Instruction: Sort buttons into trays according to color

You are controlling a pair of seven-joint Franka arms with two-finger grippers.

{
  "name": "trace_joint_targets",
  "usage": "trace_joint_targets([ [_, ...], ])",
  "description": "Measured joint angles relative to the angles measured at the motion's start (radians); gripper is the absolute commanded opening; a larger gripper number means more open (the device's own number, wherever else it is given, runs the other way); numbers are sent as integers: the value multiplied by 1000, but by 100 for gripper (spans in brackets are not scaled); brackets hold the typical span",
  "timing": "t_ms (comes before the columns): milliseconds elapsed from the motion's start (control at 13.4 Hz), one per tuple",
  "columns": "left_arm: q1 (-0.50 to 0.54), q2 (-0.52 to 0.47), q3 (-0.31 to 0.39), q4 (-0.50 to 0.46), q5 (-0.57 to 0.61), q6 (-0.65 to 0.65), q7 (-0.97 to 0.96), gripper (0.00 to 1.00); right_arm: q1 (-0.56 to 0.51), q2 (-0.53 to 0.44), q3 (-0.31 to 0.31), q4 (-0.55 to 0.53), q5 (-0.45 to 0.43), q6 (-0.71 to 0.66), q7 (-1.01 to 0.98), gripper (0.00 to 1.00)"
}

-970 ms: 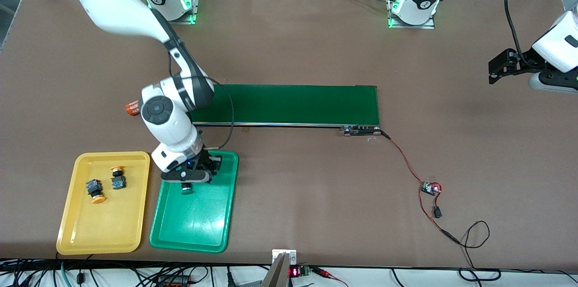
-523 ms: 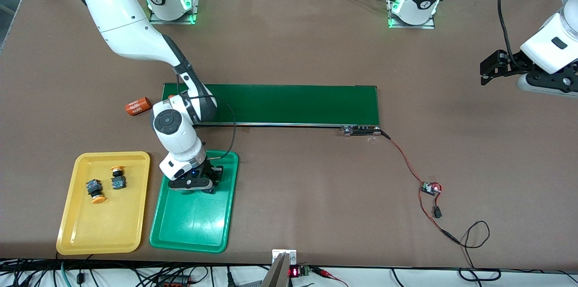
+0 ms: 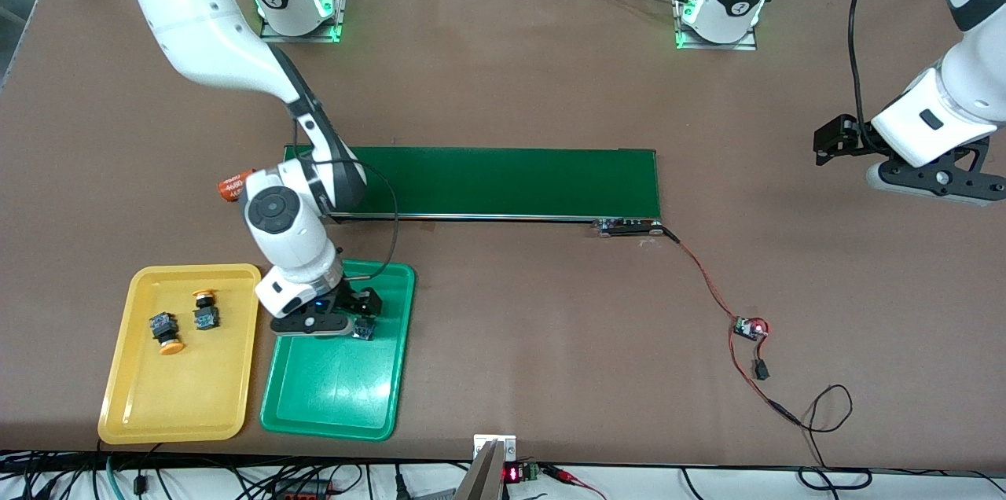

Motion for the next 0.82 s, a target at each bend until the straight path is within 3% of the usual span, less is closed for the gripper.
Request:
trace_joint_targets([
  [373, 0, -1, 1, 2, 0, 25, 0, 100, -53, -271, -4, 0, 107, -469, -137, 100],
  [821, 2, -2, 2, 3, 0, 31, 0, 100, -243, -500, -9, -56, 140, -743, -408, 100],
])
